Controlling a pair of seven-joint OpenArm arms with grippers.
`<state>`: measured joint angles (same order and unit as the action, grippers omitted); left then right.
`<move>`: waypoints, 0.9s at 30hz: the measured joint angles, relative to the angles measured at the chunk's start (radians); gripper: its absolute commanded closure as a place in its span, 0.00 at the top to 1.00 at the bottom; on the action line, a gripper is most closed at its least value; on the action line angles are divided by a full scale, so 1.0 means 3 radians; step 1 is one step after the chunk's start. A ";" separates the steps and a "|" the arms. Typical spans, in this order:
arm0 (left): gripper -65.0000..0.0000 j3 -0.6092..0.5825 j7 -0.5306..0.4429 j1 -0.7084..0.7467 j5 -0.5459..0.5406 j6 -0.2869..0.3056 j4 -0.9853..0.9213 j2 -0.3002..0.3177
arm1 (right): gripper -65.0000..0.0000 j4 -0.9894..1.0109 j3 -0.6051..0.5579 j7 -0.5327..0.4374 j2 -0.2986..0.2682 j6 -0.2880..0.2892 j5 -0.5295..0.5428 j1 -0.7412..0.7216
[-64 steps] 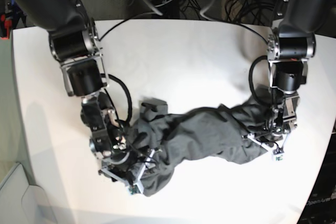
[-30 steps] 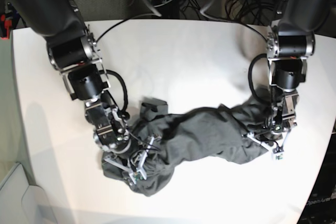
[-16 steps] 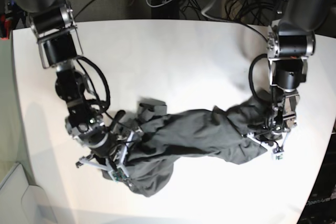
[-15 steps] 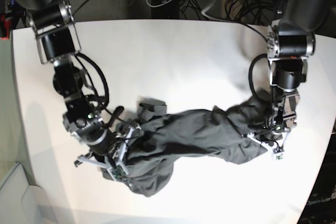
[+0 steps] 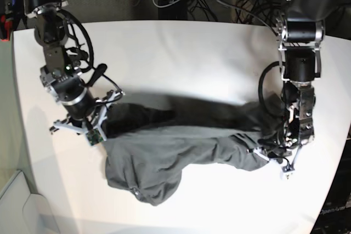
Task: Layout the t-shirt on the table in an organized manner, then fold the t-shirt properly
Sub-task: 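Pull the shirt apart with both grippers, right gripper moving away from left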
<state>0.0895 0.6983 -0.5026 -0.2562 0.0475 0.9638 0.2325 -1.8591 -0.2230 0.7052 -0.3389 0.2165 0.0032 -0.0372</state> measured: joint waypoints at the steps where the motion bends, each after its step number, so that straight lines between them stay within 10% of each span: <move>1: 0.00 0.0003 0.0053 0.0033 -0.0036 -0.0003 0.0148 -0.0001 | 0.00 -0.0079 0.0036 -0.0014 -0.0004 0.0000 0.0004 0.0061; 27: 0.00 0.0019 0.0557 0.0587 -0.0079 0.0004 0.1021 0.0233 | 0.00 -0.0460 0.0999 -0.0205 -0.0266 0.0348 0.0011 0.1356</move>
<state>0.0952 0.8654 -0.3264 -0.2798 0.0486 1.2701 0.3023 -1.9972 0.0769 0.6437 -0.4187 0.3210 0.0067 0.3695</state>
